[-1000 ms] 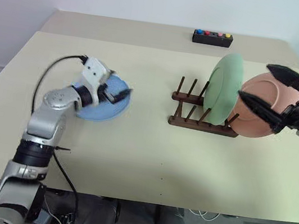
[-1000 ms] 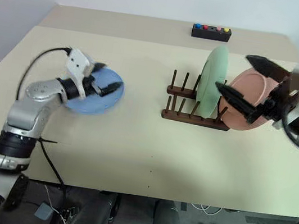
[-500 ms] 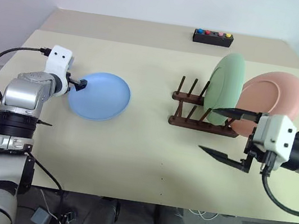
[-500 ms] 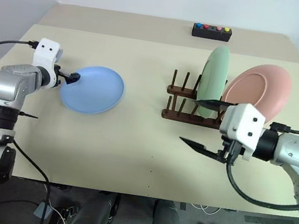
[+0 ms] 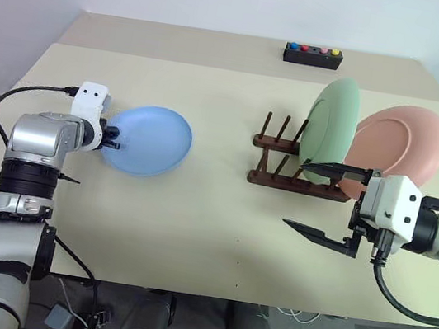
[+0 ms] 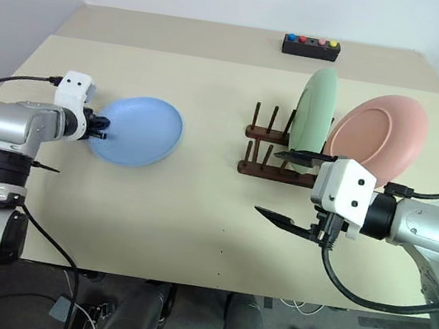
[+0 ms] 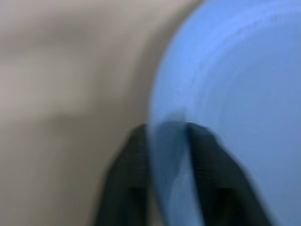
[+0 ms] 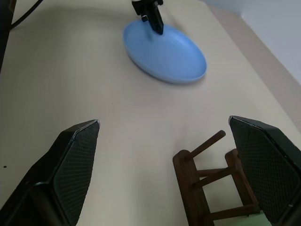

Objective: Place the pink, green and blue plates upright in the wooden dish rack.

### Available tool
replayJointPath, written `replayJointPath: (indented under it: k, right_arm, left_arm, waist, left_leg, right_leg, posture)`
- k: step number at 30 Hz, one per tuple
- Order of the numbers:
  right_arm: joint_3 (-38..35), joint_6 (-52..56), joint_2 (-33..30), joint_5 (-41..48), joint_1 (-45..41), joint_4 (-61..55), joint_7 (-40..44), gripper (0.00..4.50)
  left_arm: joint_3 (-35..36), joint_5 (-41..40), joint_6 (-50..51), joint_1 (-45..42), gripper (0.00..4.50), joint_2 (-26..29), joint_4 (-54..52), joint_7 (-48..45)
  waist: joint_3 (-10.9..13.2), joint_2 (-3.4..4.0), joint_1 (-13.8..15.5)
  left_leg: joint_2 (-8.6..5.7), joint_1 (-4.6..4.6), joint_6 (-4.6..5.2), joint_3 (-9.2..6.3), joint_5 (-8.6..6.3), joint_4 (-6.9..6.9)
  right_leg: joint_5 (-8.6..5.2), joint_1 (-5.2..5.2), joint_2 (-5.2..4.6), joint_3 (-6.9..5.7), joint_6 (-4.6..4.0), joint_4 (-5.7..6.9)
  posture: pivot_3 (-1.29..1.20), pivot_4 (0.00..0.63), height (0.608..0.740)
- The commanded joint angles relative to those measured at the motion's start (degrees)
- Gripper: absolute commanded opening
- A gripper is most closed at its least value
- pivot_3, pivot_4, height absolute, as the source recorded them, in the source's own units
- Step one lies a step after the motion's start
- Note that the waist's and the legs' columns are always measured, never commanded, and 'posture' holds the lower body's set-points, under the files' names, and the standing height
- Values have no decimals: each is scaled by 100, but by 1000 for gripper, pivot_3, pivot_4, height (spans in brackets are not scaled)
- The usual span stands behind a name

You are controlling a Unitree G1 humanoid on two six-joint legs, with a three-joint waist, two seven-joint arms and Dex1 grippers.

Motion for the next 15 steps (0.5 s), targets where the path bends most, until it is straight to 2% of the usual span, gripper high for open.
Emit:
replayJointPath:
  k: [1,4,6,8,15]
  right_arm:
    - [-46,-39,31,-14,-15,-172,-44,4500]
    - [-31,-62,14,-108,-64,-117,-73,4500]
    - [55,-104,36,-300,-289,25,-229,4500]
    - [169,-229,74,-552,-518,158,-358,4500]
    - [632,-966,288,-1625,-1294,604,-802,4500]
  left_arm:
    - [92,25,59,36,38,-70,62,149]
    - [386,-133,-234,41,38,-194,-117,201]
    - [1000,-677,-544,-18,38,-508,-533,73]
    - [1321,-1000,-898,-20,38,-729,-971,-31]
    - [1641,-1732,-1375,-327,38,-1615,-2225,462]
  waist:
    - [0,-1,5]
    - [0,-2,4]
    - [1,-4,4]
    - [4,-10,7]
    - [8,-16,-8]
  left_leg:
    - [0,3,0,0,0,2]
    - [0,3,-1,0,1,6]
    - [0,3,-1,0,1,7]
    - [0,-2,-3,-1,2,10]
    - [0,-12,-5,0,2,3]
  right_leg:
    - [0,4,0,0,0,1]
    - [2,6,0,0,0,2]
    - [2,6,0,0,0,2]
    - [3,2,-1,-1,0,2]
    - [5,-14,-3,1,0,0]
  posture:
    - [0,150,740]
    - [0,150,740]
    - [0,150,740]
    - [0,150,740]
    - [0,150,740]
